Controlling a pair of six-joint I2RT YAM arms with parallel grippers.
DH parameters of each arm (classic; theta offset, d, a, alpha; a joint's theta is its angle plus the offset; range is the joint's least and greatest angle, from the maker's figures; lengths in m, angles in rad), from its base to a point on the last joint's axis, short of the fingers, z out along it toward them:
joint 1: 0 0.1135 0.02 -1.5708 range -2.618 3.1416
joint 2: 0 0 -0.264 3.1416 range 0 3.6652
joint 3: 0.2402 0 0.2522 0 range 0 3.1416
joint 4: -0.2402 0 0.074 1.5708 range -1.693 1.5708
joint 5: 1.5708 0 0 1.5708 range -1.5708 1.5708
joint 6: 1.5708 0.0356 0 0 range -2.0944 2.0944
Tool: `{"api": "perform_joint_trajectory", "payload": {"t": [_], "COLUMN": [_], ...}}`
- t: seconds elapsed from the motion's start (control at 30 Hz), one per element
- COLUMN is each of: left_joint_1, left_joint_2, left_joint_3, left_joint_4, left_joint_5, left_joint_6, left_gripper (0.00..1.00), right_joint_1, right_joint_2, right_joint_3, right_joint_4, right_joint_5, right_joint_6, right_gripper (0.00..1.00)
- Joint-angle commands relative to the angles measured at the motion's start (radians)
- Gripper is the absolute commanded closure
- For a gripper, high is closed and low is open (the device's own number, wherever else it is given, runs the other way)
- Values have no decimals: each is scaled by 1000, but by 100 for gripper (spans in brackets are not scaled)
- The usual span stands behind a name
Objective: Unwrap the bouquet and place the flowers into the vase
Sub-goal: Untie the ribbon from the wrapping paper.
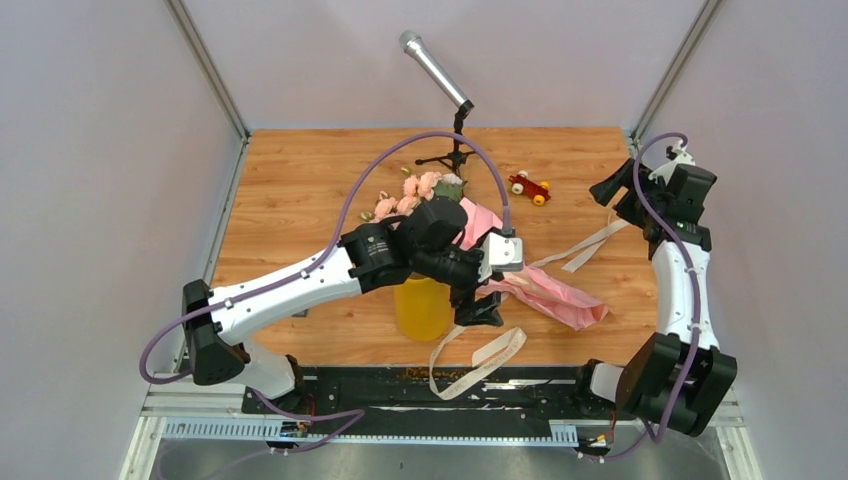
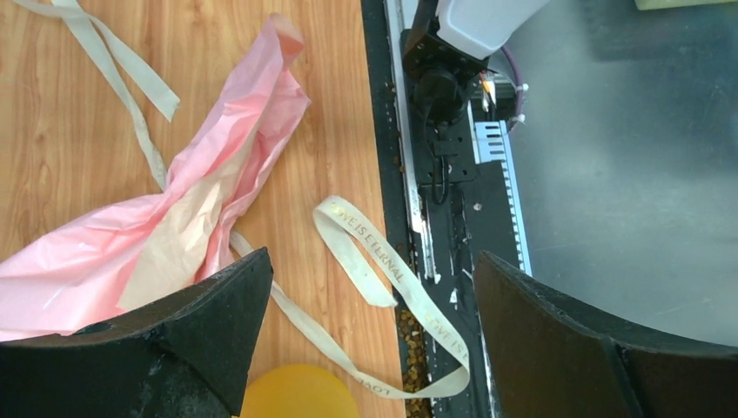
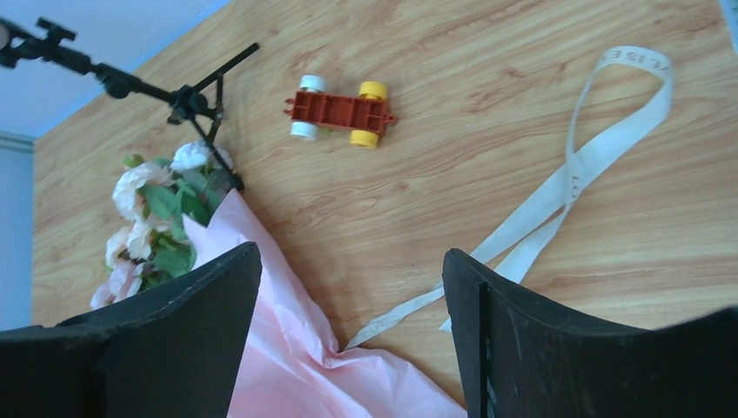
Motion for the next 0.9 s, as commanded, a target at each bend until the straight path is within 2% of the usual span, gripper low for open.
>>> {"api": "perform_joint_trajectory", "payload": {"t": [0.0,0.13,0.2,0.23,0.37,0.47,0.6,0.7,0.87], "left_joint_1": [-4,-4,6,15,101,173,321,482,726], "left_joint_2": [29,59,86,98,154,145,82,-6,-170], "left_joint_3": [76,143,210,260,374,388,286,195,-36], "left_joint_4": [6,1,-22,-30,-51,-37,21,32,73], "left_joint_5": [11,-65,-202,-223,-236,-283,-283,-297,-273], "left_joint_6": [-27,-53,-71,-89,-167,-204,-292,-326,-393], "left_gripper": [6,3,1,0,0,0,0,0,0], "right_joint_1": [1,48,90,112,212,275,285,308,386], "right_joint_2": [-71,-98,-105,-106,-128,-167,-236,-291,-362], "right_joint_3": [-22,-31,-32,-33,-54,-97,-185,-257,-362], "right_joint_4": [-6,-59,-91,-101,-121,-122,-122,-131,-155], "right_joint_5": [-180,-274,-254,-249,-228,-183,-213,-248,-219], "right_joint_6": [-39,-126,-156,-166,-181,-163,-140,-123,-100], "right_gripper": [21,19,19,19,19,20,20,20,20]}}
